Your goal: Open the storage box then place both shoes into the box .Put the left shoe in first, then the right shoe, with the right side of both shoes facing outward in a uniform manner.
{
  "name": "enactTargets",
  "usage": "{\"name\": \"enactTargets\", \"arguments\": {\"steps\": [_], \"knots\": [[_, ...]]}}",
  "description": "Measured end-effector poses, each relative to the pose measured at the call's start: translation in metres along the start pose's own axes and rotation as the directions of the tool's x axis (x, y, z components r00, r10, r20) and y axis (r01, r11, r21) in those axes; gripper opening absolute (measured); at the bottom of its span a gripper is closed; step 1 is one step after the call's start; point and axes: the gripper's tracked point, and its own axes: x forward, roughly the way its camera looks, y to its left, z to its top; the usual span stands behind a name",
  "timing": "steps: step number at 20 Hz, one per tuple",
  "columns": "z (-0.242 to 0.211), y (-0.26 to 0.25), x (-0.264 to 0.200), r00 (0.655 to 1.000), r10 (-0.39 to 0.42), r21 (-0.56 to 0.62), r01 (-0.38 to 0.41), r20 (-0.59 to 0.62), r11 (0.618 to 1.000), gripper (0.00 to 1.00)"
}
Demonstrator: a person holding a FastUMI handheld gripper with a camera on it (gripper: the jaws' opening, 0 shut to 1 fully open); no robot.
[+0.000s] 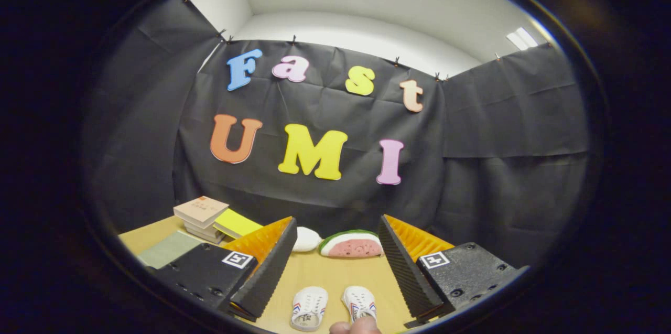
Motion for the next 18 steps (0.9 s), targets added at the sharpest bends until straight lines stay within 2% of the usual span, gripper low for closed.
{"name": "enactTargets", "arguments": {"steps": [10, 18], "knots": [[0.024, 0.021, 0.003, 0.993, 0.114, -0.027, -0.113, 0.014, 0.993, 1.00], [0.001, 0.027, 0.003, 0.973, 0.212, 0.024, -0.210, -0.089, 0.977, 1.00]]}}
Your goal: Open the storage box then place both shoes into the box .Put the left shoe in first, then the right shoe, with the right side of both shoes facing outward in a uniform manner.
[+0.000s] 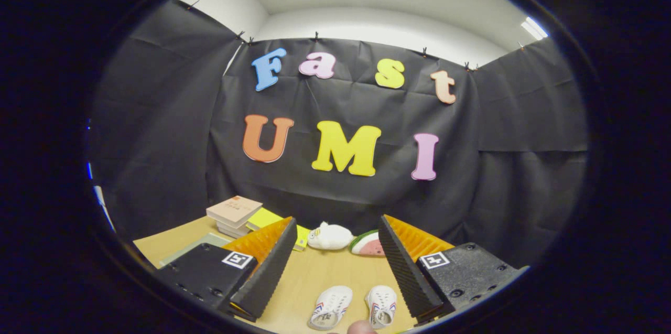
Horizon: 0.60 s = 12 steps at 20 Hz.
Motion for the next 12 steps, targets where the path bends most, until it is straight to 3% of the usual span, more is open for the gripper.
{"name": "enactTargets", "arguments": {"steps": [7, 12], "knots": [[-0.034, 0.023, 0.000, 0.972, 0.220, 0.081, -0.214, -0.082, 0.974, 1.00], [-0.066, 0.045, 0.005, 0.905, 0.403, 0.202, -0.374, -0.134, 0.905, 1.00]]}}
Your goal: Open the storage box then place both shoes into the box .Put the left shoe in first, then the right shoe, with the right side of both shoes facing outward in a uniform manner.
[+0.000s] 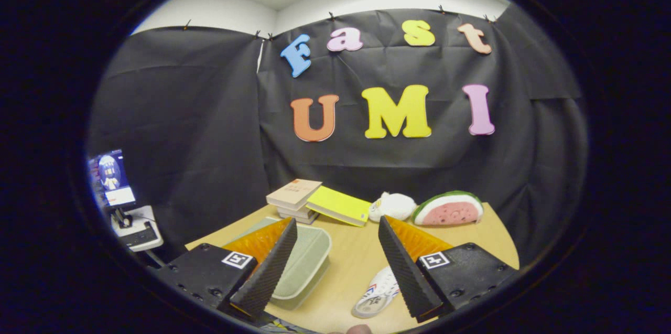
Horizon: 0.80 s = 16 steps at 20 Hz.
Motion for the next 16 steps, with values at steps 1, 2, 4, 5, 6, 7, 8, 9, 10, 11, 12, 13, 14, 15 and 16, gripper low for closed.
{"name": "enactTargets", "arguments": {"steps": [1, 2, 4, 5, 6, 7, 8, 9, 10, 11, 12, 13, 14, 15, 16], "knots": [[-0.011, 0.002, 0.005, 0.999, 0.035, 0.041, -0.034, -0.035, 0.999, 1.00], [-0.024, 0.004, 0.010, 0.995, 0.075, 0.090, -0.068, -0.066, 0.994, 1.00], [-0.043, 0.004, 0.016, 0.985, 0.135, 0.188, -0.113, -0.110, 0.976, 1.00], [-0.051, 0.002, 0.020, 0.981, 0.149, 0.219, -0.119, -0.127, 0.969, 1.00], [-0.060, 0.004, 0.025, 0.977, 0.162, 0.237, -0.125, -0.142, 0.963, 1.00], [-0.068, 0.007, 0.030, 0.972, 0.178, 0.244, -0.136, -0.156, 0.960, 1.00], [-0.077, 0.009, 0.034, 0.965, 0.197, 0.243, -0.151, -0.173, 0.958, 1.00], [-0.086, 0.012, 0.037, 0.957, 0.220, 0.240, -0.172, -0.190, 0.955, 1.00], [-0.093, 0.017, 0.042, 0.947, 0.250, 0.246, -0.197, -0.204, 0.949, 1.00], [-0.098, 0.021, 0.047, 0.934, 0.283, 0.259, -0.224, -0.219, 0.939, 1.00], [-0.103, 0.027, 0.052, 0.919, 0.318, 0.278, -0.251, -0.233, 0.927, 1.00], [-0.108, 0.034, 0.059, 0.905, 0.348, 0.297, -0.271, -0.247, 0.916, 1.00], [-0.113, 0.039, 0.064, 0.892, 0.370, 0.314, -0.284, -0.261, 0.906, 1.00], [-0.121, 0.042, 0.066, 0.879, 0.389, 0.334, -0.292, -0.276, 0.896, 1.00], [-0.127, 0.045, 0.070, 0.865, 0.407, 0.357, -0.296, -0.293, 0.886, 1.00]]}}
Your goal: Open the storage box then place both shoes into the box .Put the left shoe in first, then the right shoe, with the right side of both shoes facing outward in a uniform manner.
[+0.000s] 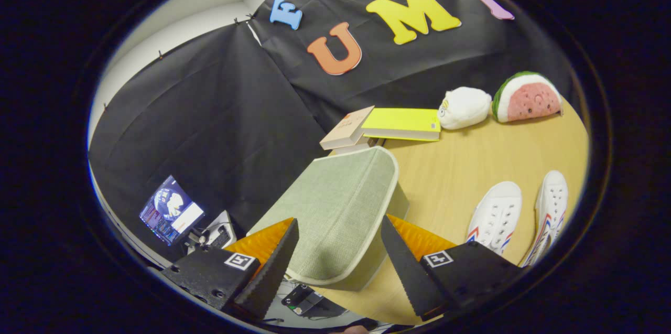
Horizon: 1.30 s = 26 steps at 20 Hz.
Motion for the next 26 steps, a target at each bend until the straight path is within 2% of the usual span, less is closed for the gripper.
{"name": "enactTargets", "arguments": {"steps": [5, 13, 15, 20, 21, 24, 26], "knots": [[-0.029, -0.007, 0.015, 0.977, 0.093, 0.062, -0.082, -0.190, 0.995, 1.00], [-0.025, 0.000, 0.026, 0.912, 0.282, 0.262, -0.206, -0.297, 0.943, 0.97], [-0.024, -0.002, 0.023, 0.911, 0.271, 0.254, -0.195, -0.312, 0.947, 0.88], [-0.004, 0.002, 0.001, 0.928, 0.220, 0.150, -0.182, -0.300, 0.972, 0.39], [0.001, 0.007, -0.002, 0.930, 0.220, 0.138, -0.186, -0.296, 0.973, 0.32], [0.016, 0.024, -0.007, 0.938, 0.190, 0.070, -0.178, -0.288, 0.982, 0.18], [0.028, 0.039, -0.012, 0.947, 0.179, 0.026, -0.179, -0.268, 0.984, 0.14]]}}
